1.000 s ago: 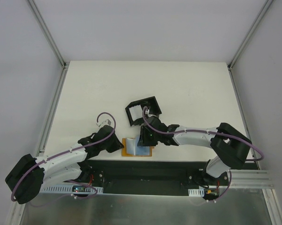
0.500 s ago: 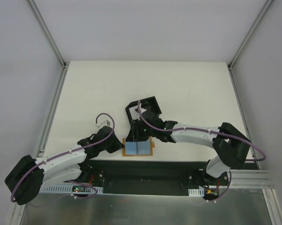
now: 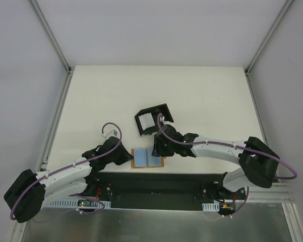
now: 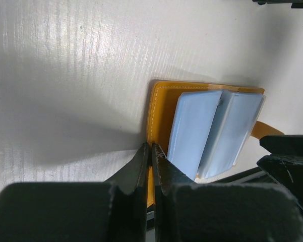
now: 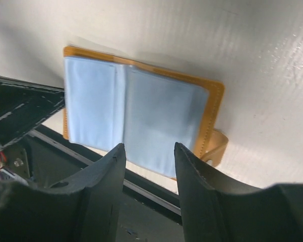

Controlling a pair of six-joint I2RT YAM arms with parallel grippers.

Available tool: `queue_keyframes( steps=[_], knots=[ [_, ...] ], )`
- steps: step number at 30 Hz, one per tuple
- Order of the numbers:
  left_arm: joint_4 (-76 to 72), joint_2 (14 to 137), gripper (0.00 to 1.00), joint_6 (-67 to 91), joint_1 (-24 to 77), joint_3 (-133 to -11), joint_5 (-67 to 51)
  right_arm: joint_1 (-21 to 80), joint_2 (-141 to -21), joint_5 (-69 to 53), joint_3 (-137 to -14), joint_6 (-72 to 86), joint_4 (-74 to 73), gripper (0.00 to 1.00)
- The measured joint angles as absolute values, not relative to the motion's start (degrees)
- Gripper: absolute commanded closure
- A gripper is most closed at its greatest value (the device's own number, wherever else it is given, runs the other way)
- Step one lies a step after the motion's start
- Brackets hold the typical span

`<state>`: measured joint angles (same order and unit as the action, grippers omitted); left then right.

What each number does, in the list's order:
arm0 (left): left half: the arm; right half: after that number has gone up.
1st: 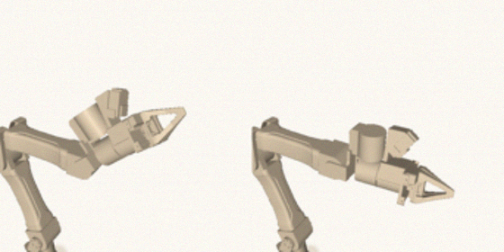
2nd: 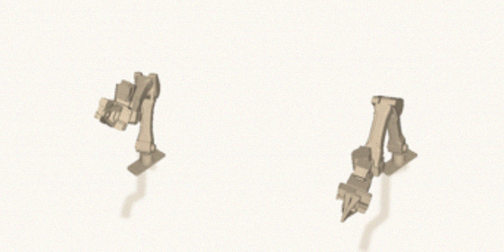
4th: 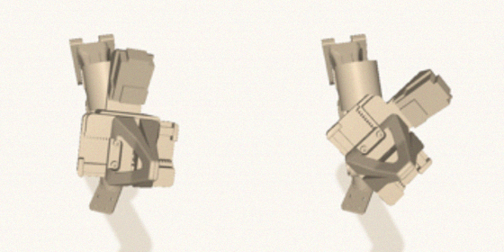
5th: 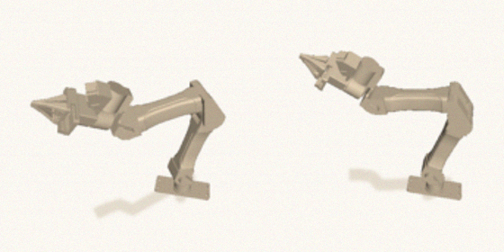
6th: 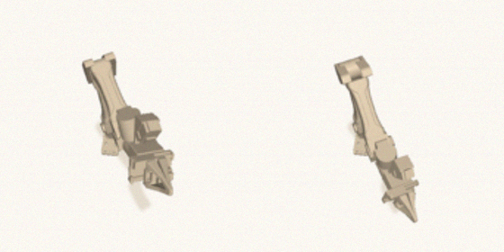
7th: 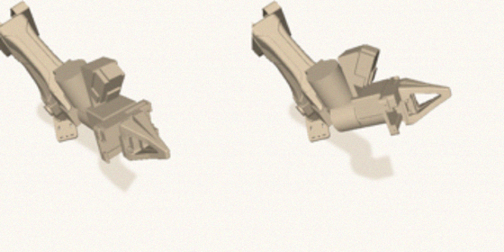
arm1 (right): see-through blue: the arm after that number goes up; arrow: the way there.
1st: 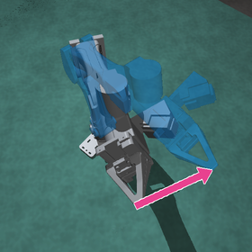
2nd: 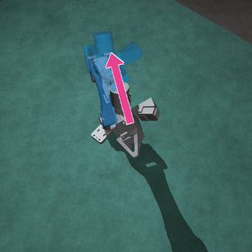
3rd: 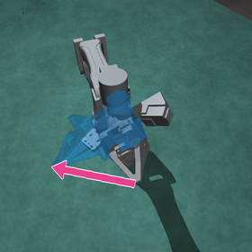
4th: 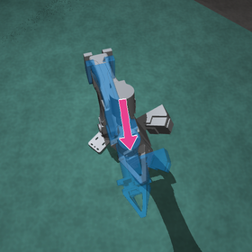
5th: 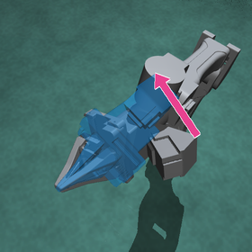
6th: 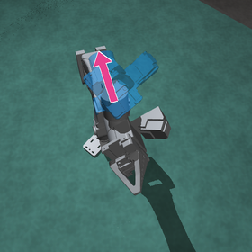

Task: Put the credit cards into the card holder
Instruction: Turn over the card slot in the card holder.

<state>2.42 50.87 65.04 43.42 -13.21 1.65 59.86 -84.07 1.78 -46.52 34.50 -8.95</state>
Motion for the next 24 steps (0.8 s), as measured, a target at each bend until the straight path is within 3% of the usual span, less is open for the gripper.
queue_keyframes(
  steps=[18,24],
  knots=[
    [2.44,50.72,1.00,65.01,43.42,-13.21,1.65,59.90,-88.38,2.13,-46.30,35.48,-9.26,0.53],
    [2.44,50.72,1.00,65.01,43.42,-13.21,1.65,60.77,-89.01,2.74,-47.51,35.03,-10.66,0.59]
  ],
)
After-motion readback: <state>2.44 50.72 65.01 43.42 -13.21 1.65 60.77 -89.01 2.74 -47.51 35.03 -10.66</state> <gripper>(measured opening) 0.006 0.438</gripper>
